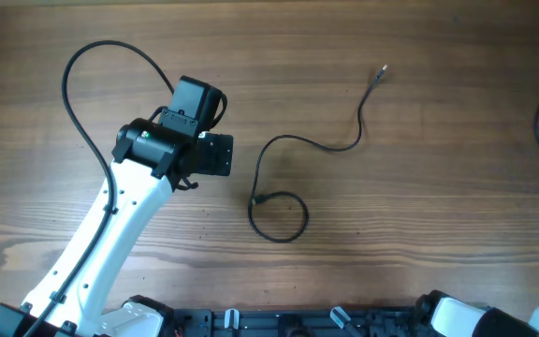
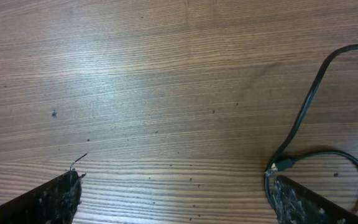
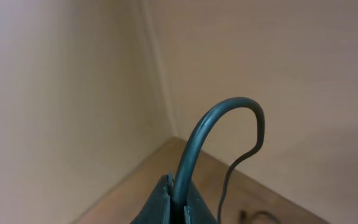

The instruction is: Untangle cables

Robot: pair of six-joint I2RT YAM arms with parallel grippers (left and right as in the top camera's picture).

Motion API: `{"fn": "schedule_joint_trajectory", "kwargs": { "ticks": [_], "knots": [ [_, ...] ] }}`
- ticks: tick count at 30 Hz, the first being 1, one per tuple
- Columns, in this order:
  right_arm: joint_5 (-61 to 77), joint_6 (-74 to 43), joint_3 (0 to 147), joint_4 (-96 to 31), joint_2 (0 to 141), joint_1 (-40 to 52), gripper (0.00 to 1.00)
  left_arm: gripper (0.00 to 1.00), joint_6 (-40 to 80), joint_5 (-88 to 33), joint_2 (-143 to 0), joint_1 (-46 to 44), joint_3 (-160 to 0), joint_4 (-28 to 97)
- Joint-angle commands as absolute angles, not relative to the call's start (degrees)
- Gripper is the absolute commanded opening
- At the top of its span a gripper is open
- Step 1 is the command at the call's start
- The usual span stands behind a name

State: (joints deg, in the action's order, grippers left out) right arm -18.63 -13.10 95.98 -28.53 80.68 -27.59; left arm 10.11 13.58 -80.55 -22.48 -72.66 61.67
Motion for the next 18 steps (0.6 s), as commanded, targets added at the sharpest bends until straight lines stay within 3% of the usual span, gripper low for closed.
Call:
{"fn": "schedule_joint_trajectory", "kwargs": {
  "ticks": [1, 15, 16, 18],
  "knots": [
    [-24.7, -11.6, 97.0, -30.0, 82.8, -30.8, 0.05, 1.00, 9.4, 13.5, -79.7, -22.3, -72.6, 61.7],
    [-19.3, -17.3, 97.0, -35.7, 97.4, -40.3, 0.04, 1.00, 9.4, 13.5, -79.7, -22.3, -72.6, 61.7],
    [-19.3, -19.1, 97.0, -36.7, 98.2, -40.4, 0.06, 1.00, 9.4, 13.5, -79.7, -22.3, -72.6, 61.7],
    [-19.2, -21.2, 97.0, -37.9, 99.0, -40.4, 0.23, 1.00, 9.4, 13.5, -79.7, -22.3, -72.6, 61.7]
  ]
}}
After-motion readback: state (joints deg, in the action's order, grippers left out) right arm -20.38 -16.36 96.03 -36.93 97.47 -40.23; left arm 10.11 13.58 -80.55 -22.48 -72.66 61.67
